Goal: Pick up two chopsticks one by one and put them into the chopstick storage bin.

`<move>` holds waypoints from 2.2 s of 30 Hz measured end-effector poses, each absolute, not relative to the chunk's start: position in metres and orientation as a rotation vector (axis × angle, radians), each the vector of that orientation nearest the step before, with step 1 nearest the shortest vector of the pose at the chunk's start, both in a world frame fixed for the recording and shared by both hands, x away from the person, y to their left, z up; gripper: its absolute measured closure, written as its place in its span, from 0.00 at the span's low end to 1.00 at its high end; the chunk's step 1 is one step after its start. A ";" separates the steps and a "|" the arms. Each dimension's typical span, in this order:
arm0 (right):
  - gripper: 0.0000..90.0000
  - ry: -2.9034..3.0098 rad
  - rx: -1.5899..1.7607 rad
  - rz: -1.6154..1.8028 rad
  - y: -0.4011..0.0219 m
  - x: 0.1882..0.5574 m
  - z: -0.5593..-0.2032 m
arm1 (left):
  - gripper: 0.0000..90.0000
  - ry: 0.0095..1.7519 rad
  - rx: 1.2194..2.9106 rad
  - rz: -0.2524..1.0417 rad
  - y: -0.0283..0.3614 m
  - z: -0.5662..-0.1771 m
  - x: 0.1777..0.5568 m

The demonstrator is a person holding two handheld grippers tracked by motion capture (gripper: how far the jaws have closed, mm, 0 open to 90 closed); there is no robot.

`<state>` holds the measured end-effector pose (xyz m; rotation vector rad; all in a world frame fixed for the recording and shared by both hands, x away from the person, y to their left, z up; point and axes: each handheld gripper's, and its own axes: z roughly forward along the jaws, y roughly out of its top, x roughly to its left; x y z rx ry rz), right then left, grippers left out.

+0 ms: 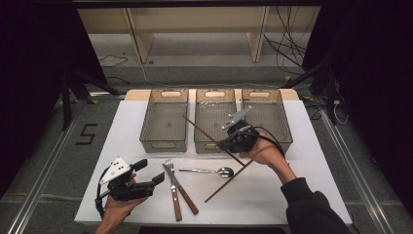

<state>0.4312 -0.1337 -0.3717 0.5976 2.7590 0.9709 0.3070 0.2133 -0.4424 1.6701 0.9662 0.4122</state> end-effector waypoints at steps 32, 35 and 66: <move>0.95 2.547 0.940 1.376 -0.040 0.492 -0.338 | 0.17 0.962 1.655 0.410 0.215 -0.441 0.306; 0.95 2.526 0.984 1.401 -0.034 0.499 -0.340 | 0.17 0.960 1.655 0.409 0.215 -0.440 0.306; 0.95 2.424 1.168 1.381 0.008 0.531 -0.365 | 0.17 0.949 1.655 0.405 0.215 -0.439 0.307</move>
